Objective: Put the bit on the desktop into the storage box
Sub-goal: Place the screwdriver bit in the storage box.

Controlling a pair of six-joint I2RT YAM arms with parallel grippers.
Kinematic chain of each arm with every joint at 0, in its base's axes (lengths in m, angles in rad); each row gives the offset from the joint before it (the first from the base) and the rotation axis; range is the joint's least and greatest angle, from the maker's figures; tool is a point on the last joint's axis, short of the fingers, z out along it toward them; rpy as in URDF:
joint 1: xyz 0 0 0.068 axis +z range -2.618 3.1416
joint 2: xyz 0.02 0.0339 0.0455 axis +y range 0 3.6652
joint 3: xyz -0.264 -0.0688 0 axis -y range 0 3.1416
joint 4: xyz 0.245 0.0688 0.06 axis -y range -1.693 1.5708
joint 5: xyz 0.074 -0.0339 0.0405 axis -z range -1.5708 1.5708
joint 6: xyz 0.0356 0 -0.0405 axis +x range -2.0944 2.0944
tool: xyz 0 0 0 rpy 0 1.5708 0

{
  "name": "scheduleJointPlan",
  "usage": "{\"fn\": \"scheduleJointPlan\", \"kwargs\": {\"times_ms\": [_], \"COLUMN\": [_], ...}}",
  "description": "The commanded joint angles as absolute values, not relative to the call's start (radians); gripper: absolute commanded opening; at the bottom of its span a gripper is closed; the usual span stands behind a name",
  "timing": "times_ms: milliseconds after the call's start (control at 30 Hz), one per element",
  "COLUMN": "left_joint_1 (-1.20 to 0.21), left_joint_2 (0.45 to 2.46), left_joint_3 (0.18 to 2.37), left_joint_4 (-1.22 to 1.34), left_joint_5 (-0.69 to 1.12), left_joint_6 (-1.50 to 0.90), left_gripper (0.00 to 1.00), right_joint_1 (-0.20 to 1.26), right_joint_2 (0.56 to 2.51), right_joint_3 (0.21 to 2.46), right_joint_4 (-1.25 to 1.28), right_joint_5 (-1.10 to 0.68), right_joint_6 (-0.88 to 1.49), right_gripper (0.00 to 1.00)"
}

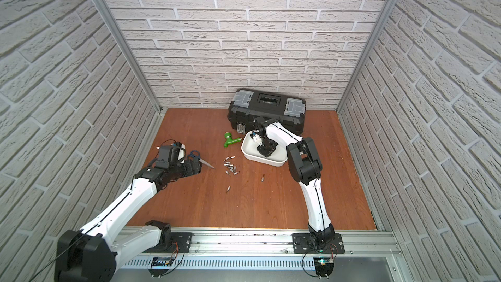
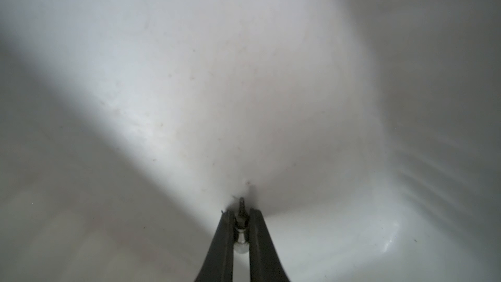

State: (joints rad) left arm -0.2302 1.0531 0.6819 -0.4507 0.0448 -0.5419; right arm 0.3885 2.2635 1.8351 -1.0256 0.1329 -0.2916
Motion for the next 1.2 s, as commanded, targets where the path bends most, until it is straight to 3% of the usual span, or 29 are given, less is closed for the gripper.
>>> {"fn": "scheduleJointPlan", "kwargs": {"times_ms": [0, 433, 733, 1167], "left_joint_1": [-0.233, -0.233, -0.233, -0.243], "left_joint_2": [1.055, 1.050, 1.035, 0.993], "left_joint_3": [0.700, 0.700, 0.696, 0.686], "left_joint_4": [-0.451, -0.456, -0.464, -0.469], "left_joint_5": [0.034, 0.031, 0.032, 0.054], "left_joint_6": [-0.526, -0.525, -0.528, -0.555], "left_gripper": [0.99, 0.98, 0.98, 0.98], "right_joint_1": [0.384, 0.383, 0.383, 0.385], "right_joint_2": [2.263, 2.241, 2.153, 1.915], "right_joint_3": [1.815, 1.785, 1.747, 1.618], "right_joint_4": [-1.013, -1.000, -0.970, -0.900], "right_joint_5": [0.114, 0.113, 0.129, 0.158], "right_joint_6": [-0.284, -0.291, -0.287, -0.265], "right_gripper": [0.05, 0.11, 0.41, 0.62]}}
